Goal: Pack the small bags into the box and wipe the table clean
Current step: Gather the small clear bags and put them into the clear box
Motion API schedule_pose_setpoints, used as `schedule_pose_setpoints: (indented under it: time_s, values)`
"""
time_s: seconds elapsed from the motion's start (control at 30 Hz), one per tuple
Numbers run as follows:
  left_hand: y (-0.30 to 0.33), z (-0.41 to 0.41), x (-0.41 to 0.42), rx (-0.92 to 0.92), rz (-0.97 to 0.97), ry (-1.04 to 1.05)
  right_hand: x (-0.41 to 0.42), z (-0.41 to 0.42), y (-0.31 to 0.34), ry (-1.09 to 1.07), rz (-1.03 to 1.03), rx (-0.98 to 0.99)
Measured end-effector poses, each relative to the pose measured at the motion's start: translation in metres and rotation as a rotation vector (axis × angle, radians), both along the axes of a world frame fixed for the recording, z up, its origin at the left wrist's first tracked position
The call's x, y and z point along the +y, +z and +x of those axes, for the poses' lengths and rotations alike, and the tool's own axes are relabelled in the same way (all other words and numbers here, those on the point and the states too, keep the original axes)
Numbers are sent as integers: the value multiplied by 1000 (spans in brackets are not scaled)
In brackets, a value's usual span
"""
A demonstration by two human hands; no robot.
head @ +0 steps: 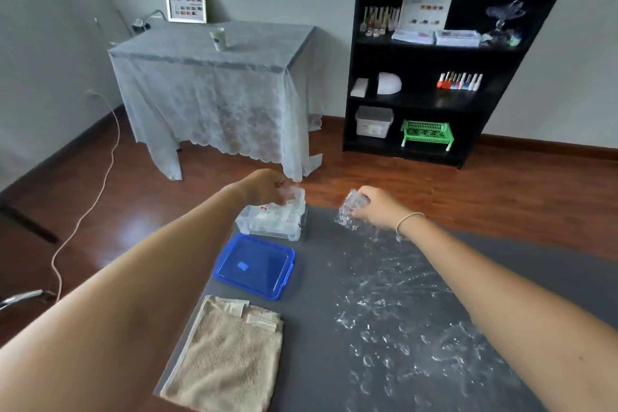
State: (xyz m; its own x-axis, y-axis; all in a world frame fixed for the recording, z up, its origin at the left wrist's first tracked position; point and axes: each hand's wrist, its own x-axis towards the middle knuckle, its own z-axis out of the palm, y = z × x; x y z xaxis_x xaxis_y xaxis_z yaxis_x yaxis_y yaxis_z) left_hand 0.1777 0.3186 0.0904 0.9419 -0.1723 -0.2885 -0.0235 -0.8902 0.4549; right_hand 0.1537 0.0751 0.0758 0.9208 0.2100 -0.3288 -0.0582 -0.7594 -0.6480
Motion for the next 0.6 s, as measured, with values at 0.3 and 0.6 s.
schedule_pose_setpoints:
  time_s: [0.3,0.6]
  values:
    - [-40,34,43,109,91,-155,64,27,-2,-25,31,4]
    - [-64,33,52,124,95,-214,105,50,4,40,41,-5]
